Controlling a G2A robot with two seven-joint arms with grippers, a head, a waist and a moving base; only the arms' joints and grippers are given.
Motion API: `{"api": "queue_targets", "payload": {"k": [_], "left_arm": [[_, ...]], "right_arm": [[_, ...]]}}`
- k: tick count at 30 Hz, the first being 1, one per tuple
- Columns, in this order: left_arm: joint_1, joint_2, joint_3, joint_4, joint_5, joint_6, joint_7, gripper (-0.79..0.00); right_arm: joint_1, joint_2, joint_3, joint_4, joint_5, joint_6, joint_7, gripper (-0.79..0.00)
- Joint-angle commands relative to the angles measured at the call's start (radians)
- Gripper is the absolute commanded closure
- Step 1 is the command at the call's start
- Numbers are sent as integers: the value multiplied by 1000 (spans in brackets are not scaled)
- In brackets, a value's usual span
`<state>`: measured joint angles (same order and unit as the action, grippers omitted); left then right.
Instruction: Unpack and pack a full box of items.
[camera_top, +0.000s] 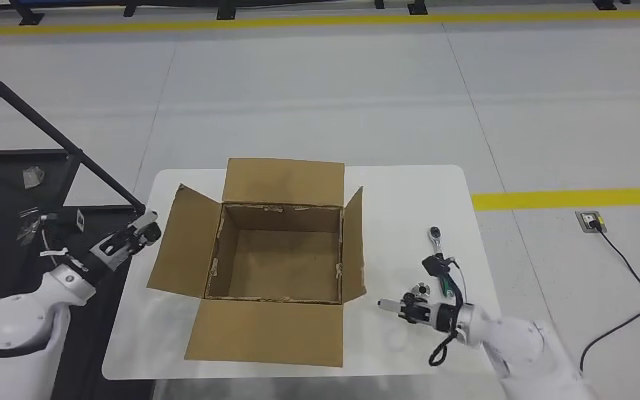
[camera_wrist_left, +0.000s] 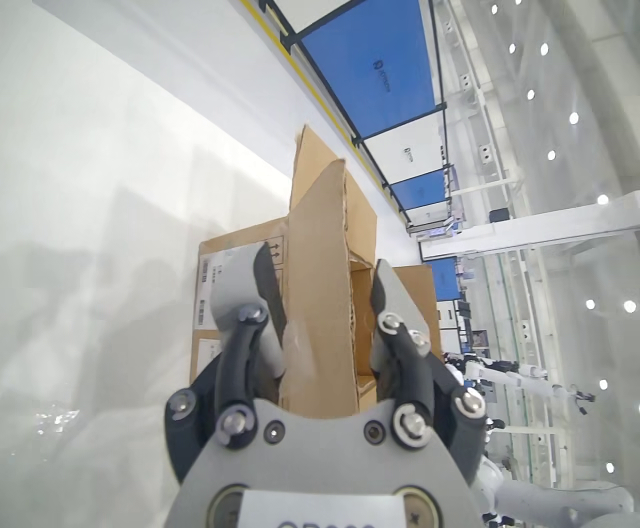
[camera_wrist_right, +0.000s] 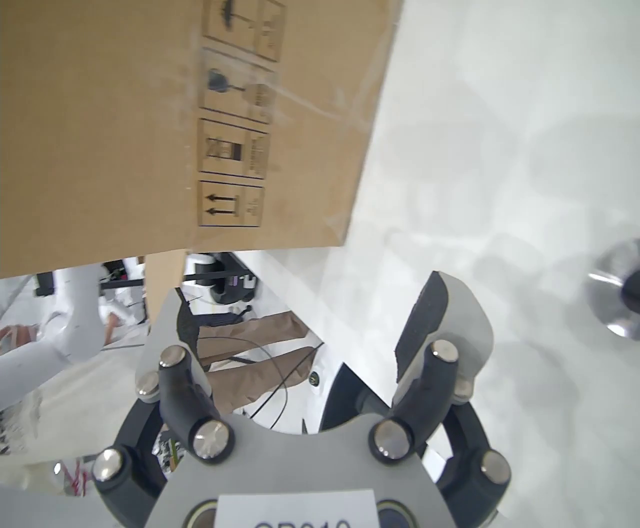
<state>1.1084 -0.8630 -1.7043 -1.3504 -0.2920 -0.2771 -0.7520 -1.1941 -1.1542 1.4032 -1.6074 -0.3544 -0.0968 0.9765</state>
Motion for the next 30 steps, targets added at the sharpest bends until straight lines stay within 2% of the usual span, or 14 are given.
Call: {"api": "queue_targets", "payload": {"k": [1, 2, 3, 6, 13, 17, 23, 30], "left_arm": [[8, 0, -21, 2, -54, 2, -5, -785], [11, 0, -30, 1, -73, 0, -8, -785], [13, 0, -36, 1, -88, -4, -10, -785], [21, -1, -56, 1, -161, -15, -34, -785], [21, -1, -56, 1, -161, -15, -34, -785], [21, -1, -56, 1, -161, -15, -34, -785], [21, -1, -56, 1, -161, -15, -34, -785], [21, -1, -56, 1, -161, -15, -34, -785]], "right_arm": [[-15, 3, -2, -45, -96, 165, -1, -785], [-18, 3, -6, -59, -120, 241, 3, -785], [-18, 3, -8, -63, -127, 264, 6, -785], [-18, 3, -8, -63, -127, 264, 6, -785], [-18, 3, -5, -60, -138, 273, -5, -785], [-21, 3, 2, -85, -193, 398, -70, -785], [-4, 19, 7, -99, -320, 412, 20, -785], [105, 14, -109, -48, -491, 490, 96, -785]]}}
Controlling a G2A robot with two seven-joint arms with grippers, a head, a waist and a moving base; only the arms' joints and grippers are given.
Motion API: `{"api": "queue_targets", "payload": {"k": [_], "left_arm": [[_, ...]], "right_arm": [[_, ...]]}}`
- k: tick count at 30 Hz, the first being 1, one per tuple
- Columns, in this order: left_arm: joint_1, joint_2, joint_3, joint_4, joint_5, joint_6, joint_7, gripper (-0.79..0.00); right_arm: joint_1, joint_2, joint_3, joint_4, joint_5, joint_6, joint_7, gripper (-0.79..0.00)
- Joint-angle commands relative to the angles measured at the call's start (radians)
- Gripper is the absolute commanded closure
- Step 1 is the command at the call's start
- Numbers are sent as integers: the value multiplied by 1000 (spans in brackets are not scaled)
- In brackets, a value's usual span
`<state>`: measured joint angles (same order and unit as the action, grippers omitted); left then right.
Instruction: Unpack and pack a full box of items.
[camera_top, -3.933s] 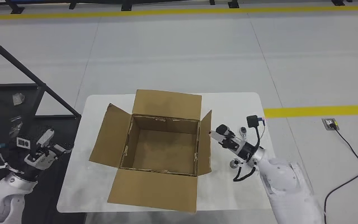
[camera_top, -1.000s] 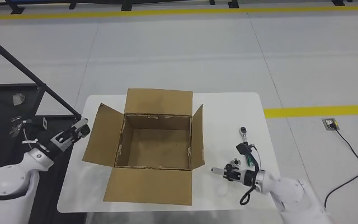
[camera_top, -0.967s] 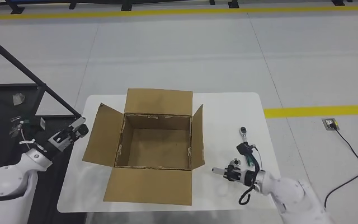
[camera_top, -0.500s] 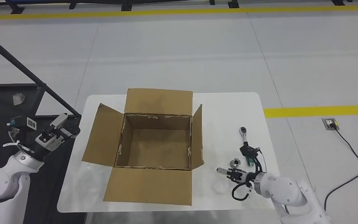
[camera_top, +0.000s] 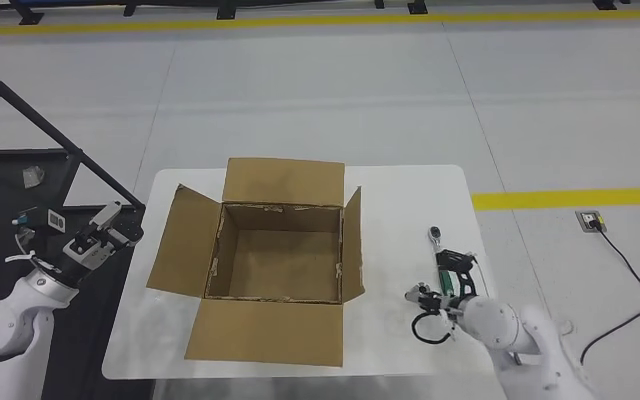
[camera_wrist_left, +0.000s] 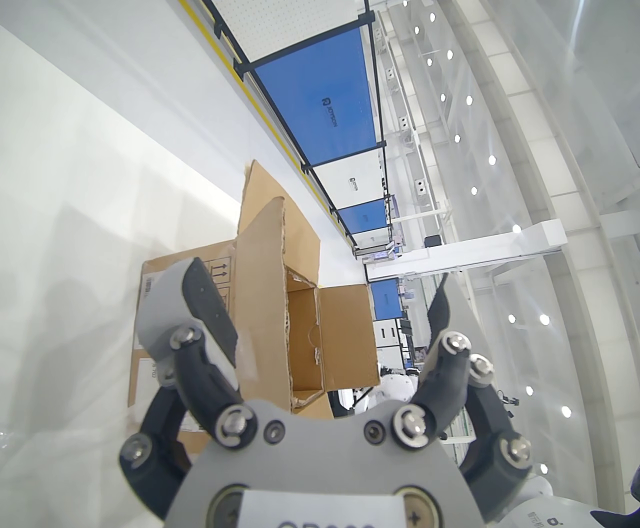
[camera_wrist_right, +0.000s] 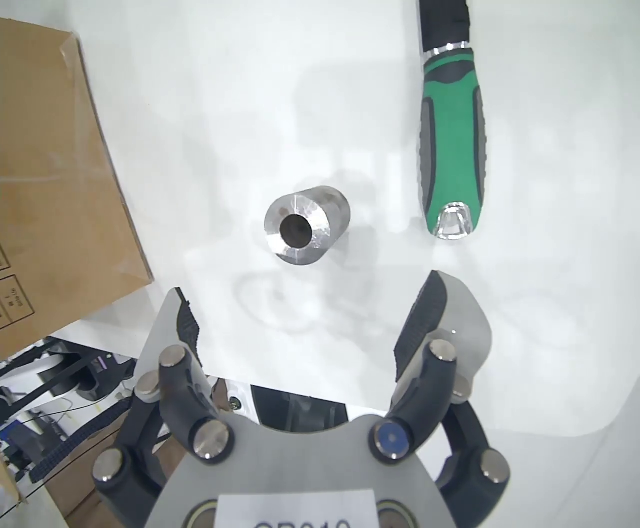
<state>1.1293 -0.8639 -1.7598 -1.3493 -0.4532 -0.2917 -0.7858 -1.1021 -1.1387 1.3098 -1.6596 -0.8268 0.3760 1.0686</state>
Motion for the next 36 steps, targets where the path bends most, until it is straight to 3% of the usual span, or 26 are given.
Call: {"api": "queue_targets", "payload": {"k": [1, 7, 8, 9, 11, 12, 16, 18, 27, 29, 32, 36], "left_arm": [[0, 0, 0, 0, 0, 0, 0, -785], [0, 0, 0, 0, 0, 0, 0, -785], [0, 0, 0, 0, 0, 0, 0, -785], [0, 0, 0, 0, 0, 0, 0, -785], [0, 0, 0, 0, 0, 0, 0, -785], [0, 0, 0, 0, 0, 0, 0, -785], [0, 0, 0, 0, 0, 0, 0, -785], [0, 0, 0, 0, 0, 0, 0, -785], [0, 0, 0, 0, 0, 0, 0, -785], [0, 0, 0, 0, 0, 0, 0, -785], [0, 0, 0, 0, 0, 0, 0, -785], [0, 0, 0, 0, 0, 0, 0, -785]], "right_arm": [[31, -4, -35, 9, -35, 24, 13, -785], [115, -16, -97, 59, -80, 66, 50, -785], [127, -18, -103, 70, -86, 76, 58, -739], [138, -20, -109, 79, -87, 88, 65, -622], [162, -24, -113, 108, -80, 126, 84, -563], [173, -26, -119, 121, -78, 129, 96, -493], [214, -34, -139, 177, -72, 142, 103, -462], [231, -37, -145, 204, -62, 136, 104, -388], [290, -51, -175, 306, -46, 149, 121, -369], [297, -54, -182, 315, -49, 158, 118, -265], [295, -56, -184, 310, -50, 164, 105, 0], [263, -53, -160, 247, -53, 180, 75, 0]]}}
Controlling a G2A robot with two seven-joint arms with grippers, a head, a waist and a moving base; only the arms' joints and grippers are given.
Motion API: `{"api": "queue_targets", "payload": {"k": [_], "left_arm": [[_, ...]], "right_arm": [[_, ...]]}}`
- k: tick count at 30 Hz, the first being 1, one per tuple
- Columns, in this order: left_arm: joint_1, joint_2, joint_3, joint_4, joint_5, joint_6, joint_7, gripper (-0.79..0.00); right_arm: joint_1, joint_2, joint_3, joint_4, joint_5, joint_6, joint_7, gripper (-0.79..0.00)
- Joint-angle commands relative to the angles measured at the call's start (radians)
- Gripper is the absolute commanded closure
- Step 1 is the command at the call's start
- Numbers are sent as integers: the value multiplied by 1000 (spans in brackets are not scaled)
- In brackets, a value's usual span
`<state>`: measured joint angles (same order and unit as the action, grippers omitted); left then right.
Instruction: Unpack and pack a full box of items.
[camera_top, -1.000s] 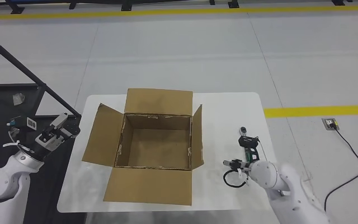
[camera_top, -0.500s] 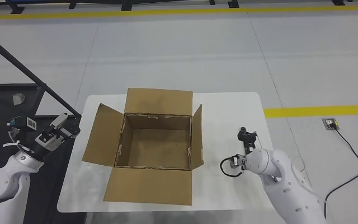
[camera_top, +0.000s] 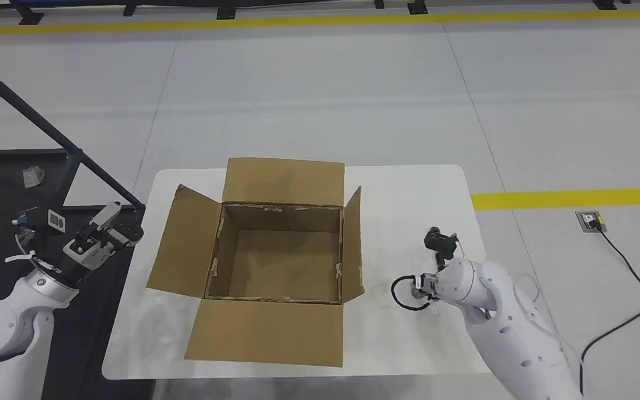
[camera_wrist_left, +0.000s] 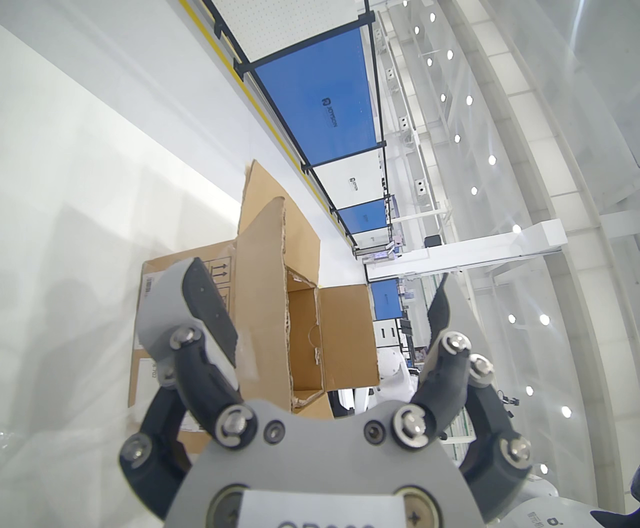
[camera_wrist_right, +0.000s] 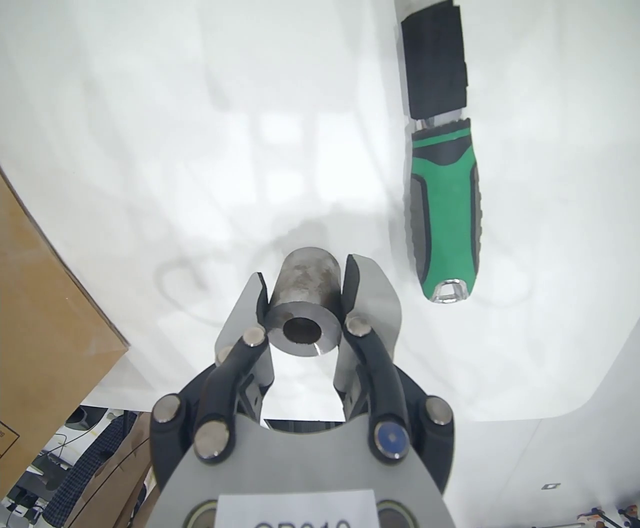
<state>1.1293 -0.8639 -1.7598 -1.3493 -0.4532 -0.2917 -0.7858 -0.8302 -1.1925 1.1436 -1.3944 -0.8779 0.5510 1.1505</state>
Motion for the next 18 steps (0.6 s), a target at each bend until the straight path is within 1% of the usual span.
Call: {"api": "queue_targets", "payload": {"k": [1, 4, 9, 12, 15, 18], "left_arm": [[0, 0, 0, 0, 0, 0, 0, -785], [0, 0, 0, 0, 0, 0, 0, -785], [0, 0, 0, 0, 0, 0, 0, -785], [0, 0, 0, 0, 0, 0, 0, -785], [0, 0, 0, 0, 0, 0, 0, -785], [0, 0, 0, 0, 0, 0, 0, -785]], "right_arm": [[-23, 3, 15, -47, -4, 14, -17, 0], [-83, 9, 55, -180, -16, 54, -62, 0], [-226, 22, 141, -503, -11, 81, -139, 0], [-289, 24, 158, -682, -19, 81, -173, 0], [-310, 23, 127, -821, -64, 82, -190, 0], [-287, 17, 44, -920, -149, 103, -192, 0]]}}
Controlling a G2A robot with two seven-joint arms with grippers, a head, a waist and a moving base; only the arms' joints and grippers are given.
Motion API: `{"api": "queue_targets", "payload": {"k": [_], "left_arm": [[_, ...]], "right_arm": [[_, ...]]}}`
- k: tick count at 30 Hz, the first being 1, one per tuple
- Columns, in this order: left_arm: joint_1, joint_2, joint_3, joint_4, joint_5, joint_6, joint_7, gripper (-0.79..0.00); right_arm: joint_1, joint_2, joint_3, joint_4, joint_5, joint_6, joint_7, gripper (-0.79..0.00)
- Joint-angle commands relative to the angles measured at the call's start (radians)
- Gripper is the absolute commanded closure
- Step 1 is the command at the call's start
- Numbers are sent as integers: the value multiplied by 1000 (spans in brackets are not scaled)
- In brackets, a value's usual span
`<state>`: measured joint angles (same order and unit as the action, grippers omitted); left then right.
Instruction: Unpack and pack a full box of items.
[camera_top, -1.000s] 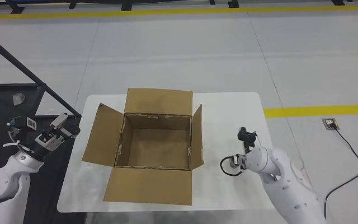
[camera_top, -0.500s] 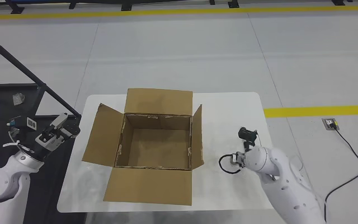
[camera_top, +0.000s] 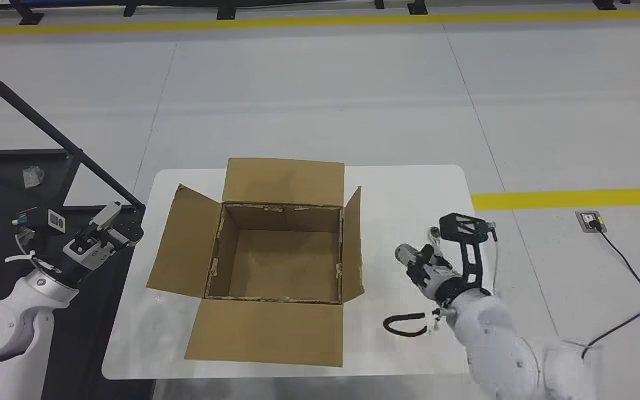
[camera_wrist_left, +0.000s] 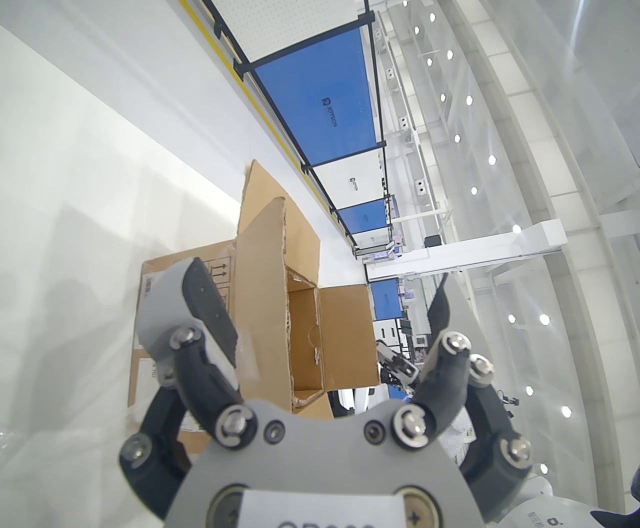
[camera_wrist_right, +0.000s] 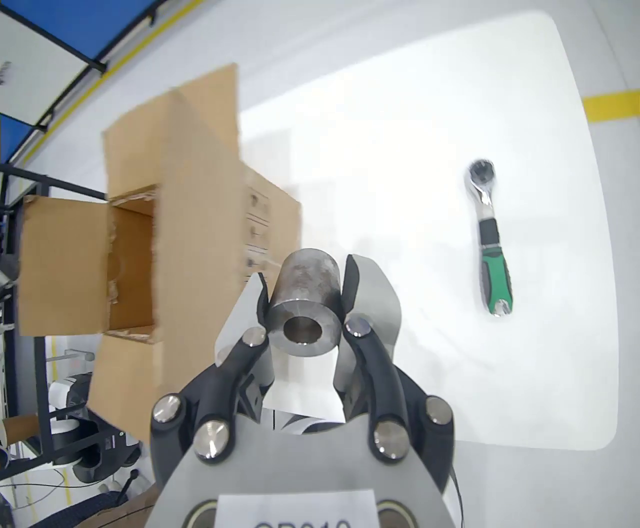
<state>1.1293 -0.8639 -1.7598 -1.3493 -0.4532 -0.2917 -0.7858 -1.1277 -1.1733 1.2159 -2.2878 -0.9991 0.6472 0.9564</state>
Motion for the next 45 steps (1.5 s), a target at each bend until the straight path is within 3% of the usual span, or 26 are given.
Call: {"api": "queue_targets", "payload": {"k": [1, 7, 12, 16, 22, 27, 32, 34, 45], "left_arm": [[0, 0, 0, 0, 0, 0, 0, -785], [0, 0, 0, 0, 0, 0, 0, -785], [0, 0, 0, 0, 0, 0, 0, -785], [0, 0, 0, 0, 0, 0, 0, -785], [0, 0, 0, 0, 0, 0, 0, -785], [0, 0, 0, 0, 0, 0, 0, -785], [0, 0, 0, 0, 0, 0, 0, -785], [0, 0, 0, 0, 0, 0, 0, -785], [0, 0, 0, 0, 0, 0, 0, -785]], "right_arm": [[29, -5, -63, -49, -62, 20, 0, 0], [241, -49, -326, -28, -218, 61, 96, 0], [506, -143, -541, 216, -210, 68, 148, 0], [732, -266, -671, 541, -71, 76, 141, 0], [974, -503, -862, 1058, 155, 119, 97, 0], [1062, -692, -968, 1416, 277, 111, 106, 0], [1079, -826, -992, 1658, 325, 79, 82, 0], [1085, -854, -983, 1724, 351, 46, 76, 0], [1085, -854, -983, 1724, 351, 46, 76, 0]]}}
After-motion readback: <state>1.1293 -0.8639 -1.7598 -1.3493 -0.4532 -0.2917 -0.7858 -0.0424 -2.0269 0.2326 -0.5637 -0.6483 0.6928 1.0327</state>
